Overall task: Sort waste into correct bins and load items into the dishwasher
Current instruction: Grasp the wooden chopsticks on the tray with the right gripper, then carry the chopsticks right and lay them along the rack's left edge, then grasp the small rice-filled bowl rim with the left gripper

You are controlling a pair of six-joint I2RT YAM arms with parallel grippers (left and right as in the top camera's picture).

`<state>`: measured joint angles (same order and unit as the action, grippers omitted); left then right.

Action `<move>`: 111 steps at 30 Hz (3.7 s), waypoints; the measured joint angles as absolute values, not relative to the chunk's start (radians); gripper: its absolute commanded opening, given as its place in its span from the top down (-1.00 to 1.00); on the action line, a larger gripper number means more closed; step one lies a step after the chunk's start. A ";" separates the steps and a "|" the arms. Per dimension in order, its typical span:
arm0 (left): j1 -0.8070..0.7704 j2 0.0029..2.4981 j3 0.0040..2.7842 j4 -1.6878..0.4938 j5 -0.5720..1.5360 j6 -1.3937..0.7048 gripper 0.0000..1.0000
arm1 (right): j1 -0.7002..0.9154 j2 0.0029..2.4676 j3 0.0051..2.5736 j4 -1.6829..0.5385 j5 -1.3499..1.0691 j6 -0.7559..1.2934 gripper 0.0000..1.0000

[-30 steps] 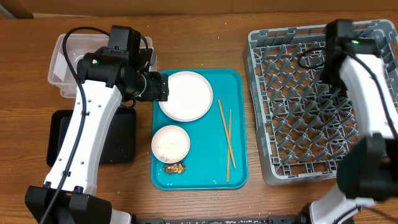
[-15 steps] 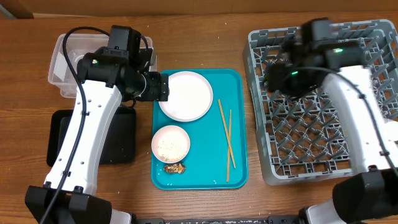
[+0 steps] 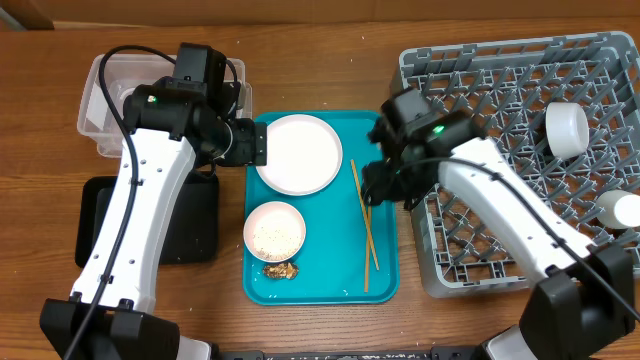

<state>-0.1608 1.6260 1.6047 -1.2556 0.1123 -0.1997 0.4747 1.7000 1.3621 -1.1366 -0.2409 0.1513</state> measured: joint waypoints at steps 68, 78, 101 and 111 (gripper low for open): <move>-0.138 1.626 1.605 -1.261 0.092 -0.257 -0.87 | 0.292 1.563 1.192 -1.109 0.059 0.078 0.92; -0.138 1.626 1.605 -1.261 0.092 -0.257 -0.84 | 0.292 1.563 1.131 -1.127 0.030 0.077 0.49; -0.414 1.649 1.419 -1.231 0.085 -0.259 -0.78 | -0.091 1.437 1.388 -1.224 -0.050 0.198 -0.25; -0.538 1.657 1.179 -0.994 0.084 -0.283 -0.59 | -0.091 1.437 1.388 -1.223 -0.068 0.202 -0.25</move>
